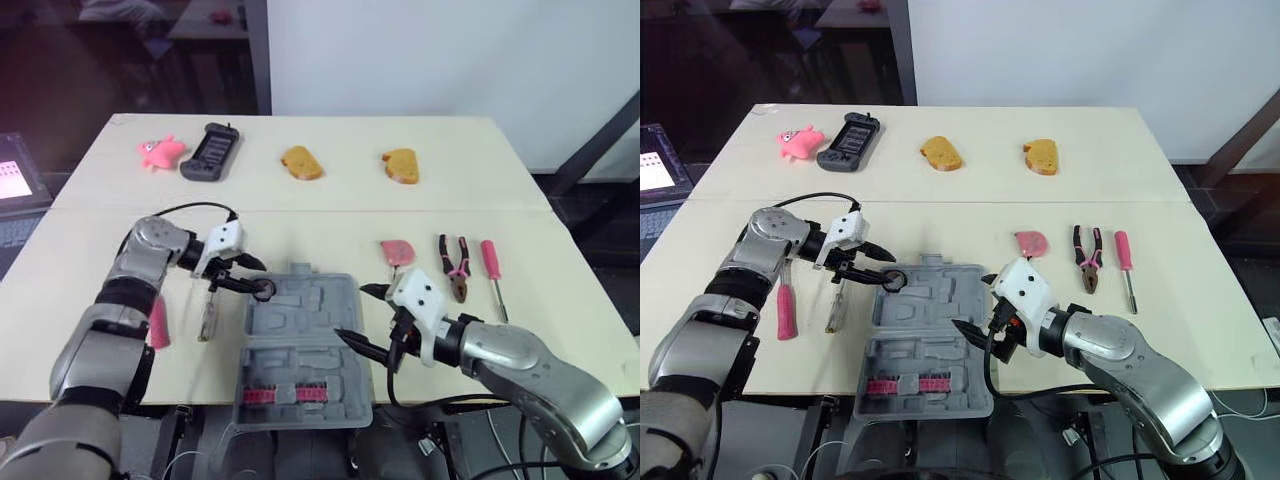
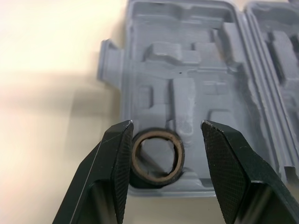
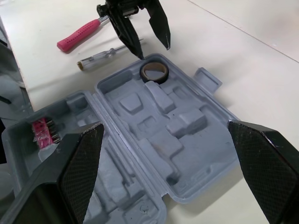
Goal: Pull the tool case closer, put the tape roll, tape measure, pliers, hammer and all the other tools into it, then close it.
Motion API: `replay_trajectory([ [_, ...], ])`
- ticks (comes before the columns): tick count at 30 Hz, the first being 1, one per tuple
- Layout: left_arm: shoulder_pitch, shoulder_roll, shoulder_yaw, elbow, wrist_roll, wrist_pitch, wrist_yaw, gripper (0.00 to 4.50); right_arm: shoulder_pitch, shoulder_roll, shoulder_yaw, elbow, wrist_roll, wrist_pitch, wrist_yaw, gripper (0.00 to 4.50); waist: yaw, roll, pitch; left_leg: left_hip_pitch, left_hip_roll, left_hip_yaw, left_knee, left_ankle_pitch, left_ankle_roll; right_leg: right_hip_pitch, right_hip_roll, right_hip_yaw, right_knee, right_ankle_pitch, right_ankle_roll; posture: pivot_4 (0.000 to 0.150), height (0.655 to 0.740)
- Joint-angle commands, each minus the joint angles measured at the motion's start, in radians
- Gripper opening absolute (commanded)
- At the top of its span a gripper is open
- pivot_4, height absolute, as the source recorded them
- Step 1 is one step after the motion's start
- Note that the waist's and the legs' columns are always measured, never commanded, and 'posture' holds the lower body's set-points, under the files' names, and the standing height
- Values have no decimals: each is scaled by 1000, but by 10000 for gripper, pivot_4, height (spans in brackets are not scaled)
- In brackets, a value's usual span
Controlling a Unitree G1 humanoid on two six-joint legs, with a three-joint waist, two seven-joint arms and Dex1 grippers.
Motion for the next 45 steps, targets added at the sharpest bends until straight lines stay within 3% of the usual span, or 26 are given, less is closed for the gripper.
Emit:
replay_trajectory([
  [1,14,-8,37,-29,-29,7,32,24277,3,-3,-22,-28,-1,-19,4,45000,-1,0,0,0,0,0,0,0,0,0,0,0,0,0,0,1500,7400],
  [11,83,-43,62,-53,-41,-15,121,24277,13,4,-14,-33,-2,-15,-5,45000,-1,0,0,0,0,0,0,0,0,0,0,0,0,0,0,1500,7400],
  [25,124,-41,12,-2,42,-50,213,24277,17,4,-26,-46,9,-3,-17,45000,0,0,0,0,0,0,0,0,0,0,0,0,0,0,0,1500,7400],
  [36,130,-30,-66,30,141,-61,242,24277,16,1,-37,-50,16,1,-22,45000,-3,1,-1,2,0,0,-1,0,0,2,0,0,0,0,0,1500,7400],
  [45,111,-44,-48,26,125,-74,250,24277,15,-1,-34,-47,14,-1,-19,45000,-2,1,-1,2,0,0,-1,0,0,2,0,0,0,0,0,1500,7400],
])
